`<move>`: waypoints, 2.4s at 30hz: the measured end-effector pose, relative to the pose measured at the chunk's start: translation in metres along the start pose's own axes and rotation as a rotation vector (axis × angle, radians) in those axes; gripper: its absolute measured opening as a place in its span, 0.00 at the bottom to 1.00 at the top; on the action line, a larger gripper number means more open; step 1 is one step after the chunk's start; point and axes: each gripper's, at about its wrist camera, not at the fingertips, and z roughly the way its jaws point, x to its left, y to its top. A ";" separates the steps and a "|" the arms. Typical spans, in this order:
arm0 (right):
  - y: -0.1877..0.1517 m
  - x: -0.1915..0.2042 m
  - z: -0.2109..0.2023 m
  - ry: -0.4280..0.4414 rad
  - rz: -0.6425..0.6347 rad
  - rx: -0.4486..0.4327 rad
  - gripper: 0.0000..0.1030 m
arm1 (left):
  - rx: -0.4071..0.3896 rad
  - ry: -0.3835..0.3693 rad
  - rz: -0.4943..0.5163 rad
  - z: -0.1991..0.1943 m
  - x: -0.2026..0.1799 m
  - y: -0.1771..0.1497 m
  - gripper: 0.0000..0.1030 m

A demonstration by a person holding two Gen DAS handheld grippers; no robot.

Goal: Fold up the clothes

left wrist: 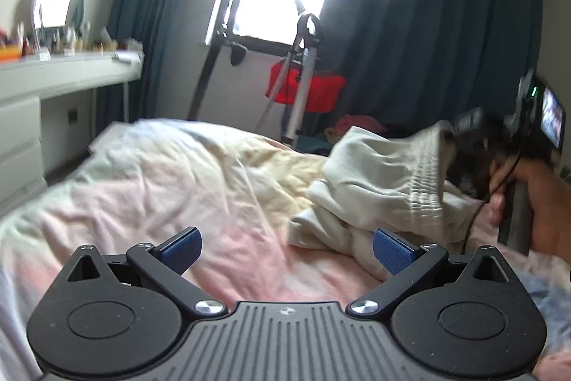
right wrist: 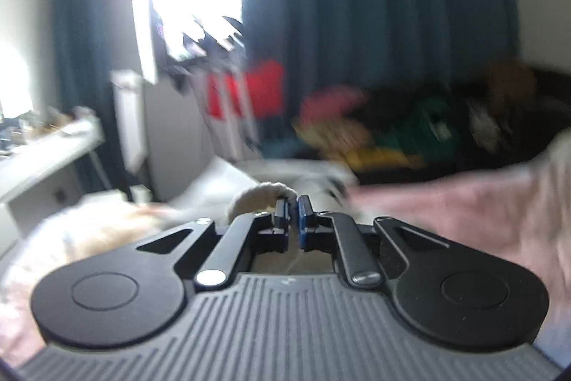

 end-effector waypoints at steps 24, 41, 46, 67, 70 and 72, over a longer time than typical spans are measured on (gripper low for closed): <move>0.064 0.023 -0.306 0.326 -0.025 -0.307 0.07 | 0.023 -0.206 -0.025 -0.029 -0.060 -0.051 1.00; -0.057 -0.062 -0.298 0.184 0.253 -0.281 0.07 | 0.199 -0.261 -0.094 0.013 -0.085 -0.080 0.31; -0.036 -0.039 -0.270 0.135 0.171 -0.263 0.07 | 0.136 -0.236 -0.194 0.007 -0.063 -0.056 0.10; 0.033 0.423 0.026 0.476 -0.379 -0.098 0.05 | -0.248 0.212 -0.901 -0.019 0.160 0.007 0.06; -0.011 0.436 0.064 0.487 -0.382 -0.001 0.05 | -0.221 0.263 -0.930 -0.002 0.175 0.003 0.06; -0.031 0.422 0.075 0.501 -0.345 0.041 0.05 | -0.203 0.278 -0.930 0.007 0.181 0.000 0.06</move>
